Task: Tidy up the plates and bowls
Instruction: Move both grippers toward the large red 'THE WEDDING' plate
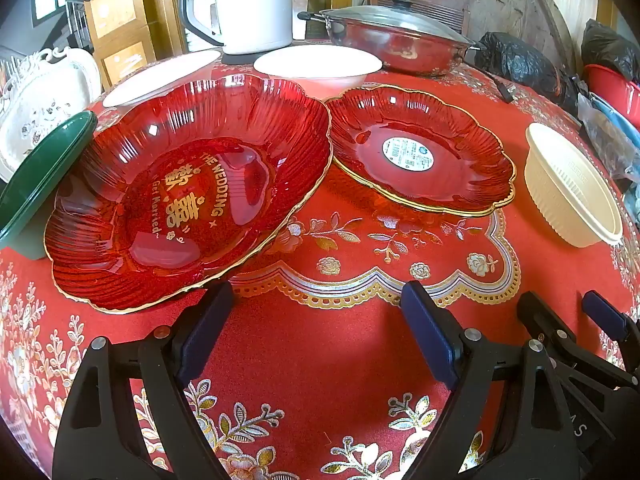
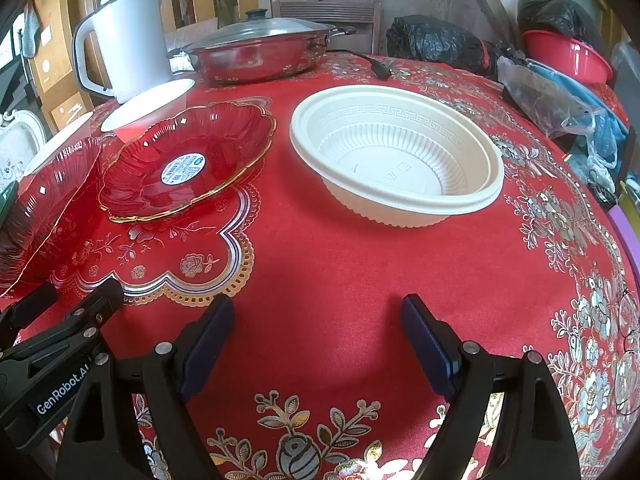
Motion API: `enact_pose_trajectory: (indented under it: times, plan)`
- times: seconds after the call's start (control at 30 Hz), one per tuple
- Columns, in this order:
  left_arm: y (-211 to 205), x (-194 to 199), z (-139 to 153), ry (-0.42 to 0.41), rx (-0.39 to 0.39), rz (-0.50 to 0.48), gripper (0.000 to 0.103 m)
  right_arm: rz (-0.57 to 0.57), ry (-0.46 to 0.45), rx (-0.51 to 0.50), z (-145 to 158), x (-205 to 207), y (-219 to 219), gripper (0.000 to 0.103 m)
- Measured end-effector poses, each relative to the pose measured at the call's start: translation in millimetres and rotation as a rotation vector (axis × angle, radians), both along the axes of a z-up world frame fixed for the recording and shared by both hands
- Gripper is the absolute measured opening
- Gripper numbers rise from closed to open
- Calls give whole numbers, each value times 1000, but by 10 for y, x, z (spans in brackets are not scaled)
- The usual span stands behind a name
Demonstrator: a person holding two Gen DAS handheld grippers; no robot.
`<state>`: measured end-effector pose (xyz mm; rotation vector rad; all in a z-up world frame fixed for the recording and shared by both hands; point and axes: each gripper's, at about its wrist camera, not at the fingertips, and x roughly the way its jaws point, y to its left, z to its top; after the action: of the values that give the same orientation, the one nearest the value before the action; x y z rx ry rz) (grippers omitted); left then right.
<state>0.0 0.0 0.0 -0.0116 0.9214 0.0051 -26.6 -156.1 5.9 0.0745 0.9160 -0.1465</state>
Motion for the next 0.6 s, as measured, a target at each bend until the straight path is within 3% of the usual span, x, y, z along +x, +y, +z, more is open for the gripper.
enact_pose_trajectory:
  times: [0.4,0.5,0.53,0.6]
  plan:
    - [11,-9,0,1,3,10,87,0,1,0,-14,6,-12,85]
    - [71,-39,-2,1,0,27,87,-6,9,-3,-35,17,-31,95]
    - [80,-56,-1,1,-1,16,87,-13,17,-1,-51,25,-50,102]
    - [138,-157,12,1,0,1,87,-21,26,5,-64,25,-69,103]
